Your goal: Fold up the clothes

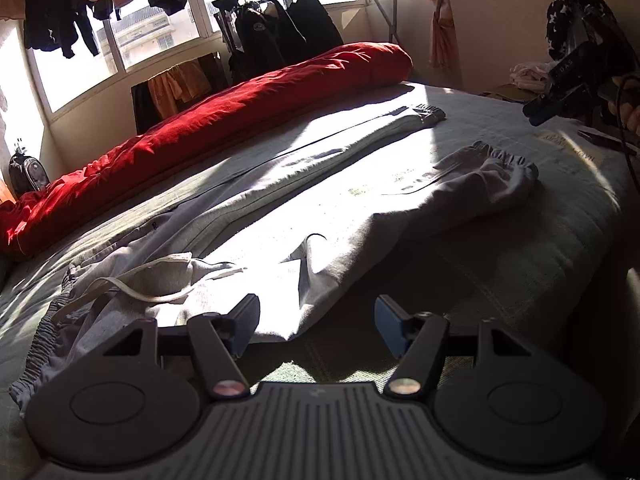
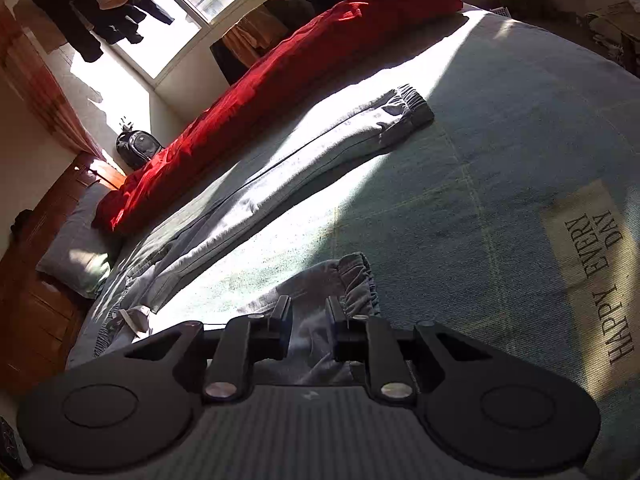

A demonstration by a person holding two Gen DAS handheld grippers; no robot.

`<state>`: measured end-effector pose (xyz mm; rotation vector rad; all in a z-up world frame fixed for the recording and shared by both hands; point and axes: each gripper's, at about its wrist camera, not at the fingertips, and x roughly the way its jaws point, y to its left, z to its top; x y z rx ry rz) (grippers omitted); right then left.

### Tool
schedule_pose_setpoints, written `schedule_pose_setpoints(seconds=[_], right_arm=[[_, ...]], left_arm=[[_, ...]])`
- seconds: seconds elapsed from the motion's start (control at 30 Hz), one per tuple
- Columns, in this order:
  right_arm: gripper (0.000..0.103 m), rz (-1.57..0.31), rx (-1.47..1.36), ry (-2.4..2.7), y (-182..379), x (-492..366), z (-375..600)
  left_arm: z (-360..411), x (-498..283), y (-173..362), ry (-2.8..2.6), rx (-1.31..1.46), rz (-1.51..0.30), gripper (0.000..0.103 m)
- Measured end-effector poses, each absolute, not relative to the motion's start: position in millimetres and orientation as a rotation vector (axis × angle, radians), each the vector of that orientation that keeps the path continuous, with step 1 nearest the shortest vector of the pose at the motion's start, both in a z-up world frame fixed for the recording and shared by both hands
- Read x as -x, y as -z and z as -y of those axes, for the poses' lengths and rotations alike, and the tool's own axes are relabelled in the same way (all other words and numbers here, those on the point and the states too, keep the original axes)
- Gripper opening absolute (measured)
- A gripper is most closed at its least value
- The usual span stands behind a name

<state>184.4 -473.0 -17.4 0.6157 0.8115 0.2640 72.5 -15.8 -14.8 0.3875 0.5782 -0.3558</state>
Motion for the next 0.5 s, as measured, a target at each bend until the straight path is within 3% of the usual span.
schedule_pose_setpoints(seconds=[0.1, 0.27, 0.4, 0.5], right_arm=[[0.053, -0.857, -0.642, -0.255, 39.2, -181.4, 471.0], [0.055, -0.911, -0.732, -0.278, 69.3, -173.8, 467.5], [0.066, -0.945, -0.789, -0.284, 87.4, -172.6, 461.4], [0.068, -0.934, -0.847, -0.291, 99.0, -175.4, 457.7]], left_arm=[[19.6, -70.5, 15.2, 0.363, -0.397, -0.579, 0.070], [26.8, -66.8, 17.6, 0.369, -0.417, -0.586, 0.070], [31.3, -70.0, 20.1, 0.378, -0.420, -0.595, 0.070], [36.6, -72.9, 21.8, 0.390, -0.417, -0.597, 0.070]])
